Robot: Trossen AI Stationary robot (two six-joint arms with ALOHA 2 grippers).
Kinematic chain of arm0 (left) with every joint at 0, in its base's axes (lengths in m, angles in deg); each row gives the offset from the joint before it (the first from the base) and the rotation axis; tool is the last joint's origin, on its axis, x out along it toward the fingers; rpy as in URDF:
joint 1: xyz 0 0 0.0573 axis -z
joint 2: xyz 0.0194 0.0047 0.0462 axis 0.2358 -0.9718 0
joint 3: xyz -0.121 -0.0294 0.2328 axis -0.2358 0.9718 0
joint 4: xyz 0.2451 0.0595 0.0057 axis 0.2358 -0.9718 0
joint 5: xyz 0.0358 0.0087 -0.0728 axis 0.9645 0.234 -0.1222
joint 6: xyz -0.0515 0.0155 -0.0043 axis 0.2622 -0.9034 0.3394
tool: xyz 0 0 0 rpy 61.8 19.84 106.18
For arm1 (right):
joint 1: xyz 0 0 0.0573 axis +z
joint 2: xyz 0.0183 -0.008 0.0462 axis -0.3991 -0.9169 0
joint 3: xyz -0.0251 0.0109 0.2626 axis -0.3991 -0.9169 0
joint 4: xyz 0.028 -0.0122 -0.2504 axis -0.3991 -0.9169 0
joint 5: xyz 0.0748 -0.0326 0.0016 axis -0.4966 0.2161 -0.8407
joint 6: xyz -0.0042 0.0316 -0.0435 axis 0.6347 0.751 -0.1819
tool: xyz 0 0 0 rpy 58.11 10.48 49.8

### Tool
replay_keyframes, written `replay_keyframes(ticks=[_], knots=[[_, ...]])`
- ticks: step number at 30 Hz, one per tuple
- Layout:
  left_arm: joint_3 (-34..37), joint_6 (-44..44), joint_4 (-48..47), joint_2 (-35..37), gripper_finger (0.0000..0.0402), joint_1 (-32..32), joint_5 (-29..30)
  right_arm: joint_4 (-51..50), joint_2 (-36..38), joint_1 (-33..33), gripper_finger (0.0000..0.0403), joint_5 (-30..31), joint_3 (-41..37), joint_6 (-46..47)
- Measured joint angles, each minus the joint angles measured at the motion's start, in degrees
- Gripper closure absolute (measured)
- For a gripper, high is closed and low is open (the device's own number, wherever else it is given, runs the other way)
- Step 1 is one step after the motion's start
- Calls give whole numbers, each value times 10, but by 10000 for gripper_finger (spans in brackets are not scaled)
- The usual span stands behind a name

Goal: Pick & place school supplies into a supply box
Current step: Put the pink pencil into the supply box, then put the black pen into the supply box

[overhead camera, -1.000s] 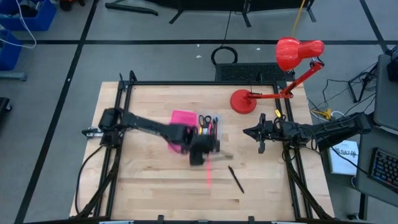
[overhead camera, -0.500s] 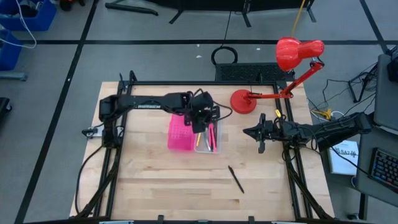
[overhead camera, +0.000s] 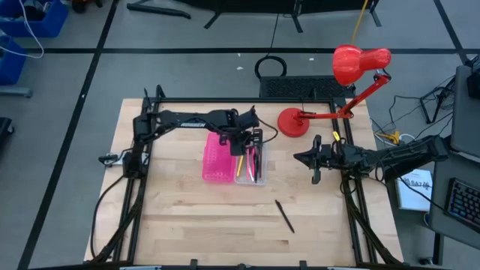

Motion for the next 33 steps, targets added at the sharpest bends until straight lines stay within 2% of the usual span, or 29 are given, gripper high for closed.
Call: replay_keyframes(ticks=[13,22,25,28,33], knots=[[0,-6,2,-23,376,-19,8,13,0,0,403,-1,0,-26],[0,52,-4,-23,276,-18,21,13,0,0,403,-3,0,-25],[0,91,2,-21,251,-13,51,12,0,0,403,-3,0,-26],[0,110,3,-14,239,-10,64,8,0,0,403,-3,0,-26],[-1,137,-7,8,242,-2,57,8,0,0,403,-3,0,-26]])
